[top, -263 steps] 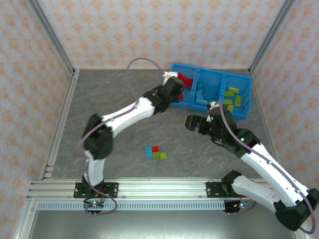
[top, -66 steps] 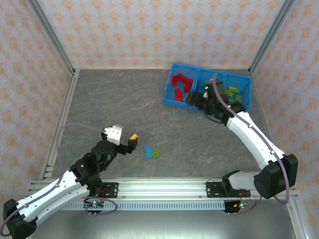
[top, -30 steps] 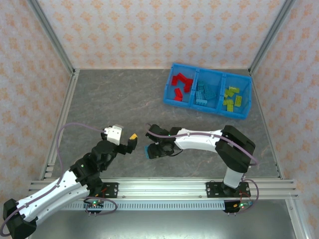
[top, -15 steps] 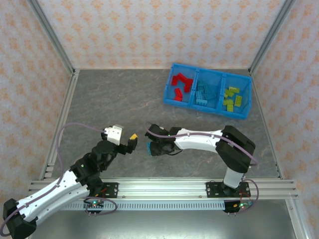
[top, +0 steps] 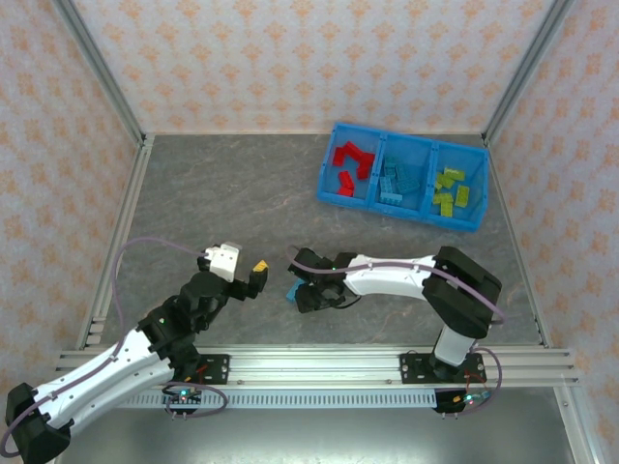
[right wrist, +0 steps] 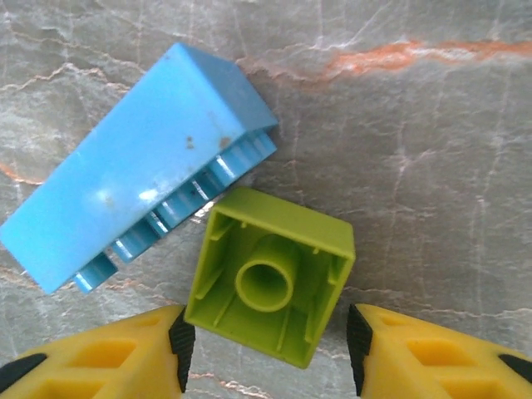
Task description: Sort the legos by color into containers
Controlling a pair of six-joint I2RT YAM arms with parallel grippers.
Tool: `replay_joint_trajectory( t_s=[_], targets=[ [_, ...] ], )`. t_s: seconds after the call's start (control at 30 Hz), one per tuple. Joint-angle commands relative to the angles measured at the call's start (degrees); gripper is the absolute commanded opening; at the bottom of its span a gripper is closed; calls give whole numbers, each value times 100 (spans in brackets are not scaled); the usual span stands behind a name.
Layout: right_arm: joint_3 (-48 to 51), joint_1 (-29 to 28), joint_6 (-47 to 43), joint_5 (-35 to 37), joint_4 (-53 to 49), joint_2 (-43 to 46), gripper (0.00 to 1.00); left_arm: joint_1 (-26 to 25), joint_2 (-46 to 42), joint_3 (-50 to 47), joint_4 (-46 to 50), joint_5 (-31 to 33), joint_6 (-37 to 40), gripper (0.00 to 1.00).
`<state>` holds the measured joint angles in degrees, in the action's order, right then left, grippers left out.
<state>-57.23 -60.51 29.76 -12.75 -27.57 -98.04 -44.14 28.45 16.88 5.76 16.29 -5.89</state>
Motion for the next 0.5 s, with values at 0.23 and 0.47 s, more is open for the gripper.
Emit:
replay_joint_trajectory(
  t_s=[0.23,0.47],
  targets=[
    [-500,-21,-49,767,-115,-397,62,34,-5,33,-71,-74,82,100],
    [-659,-14,150,1573,-568,-532,38,28,-214,26,32,-130,116,100]
  ],
)
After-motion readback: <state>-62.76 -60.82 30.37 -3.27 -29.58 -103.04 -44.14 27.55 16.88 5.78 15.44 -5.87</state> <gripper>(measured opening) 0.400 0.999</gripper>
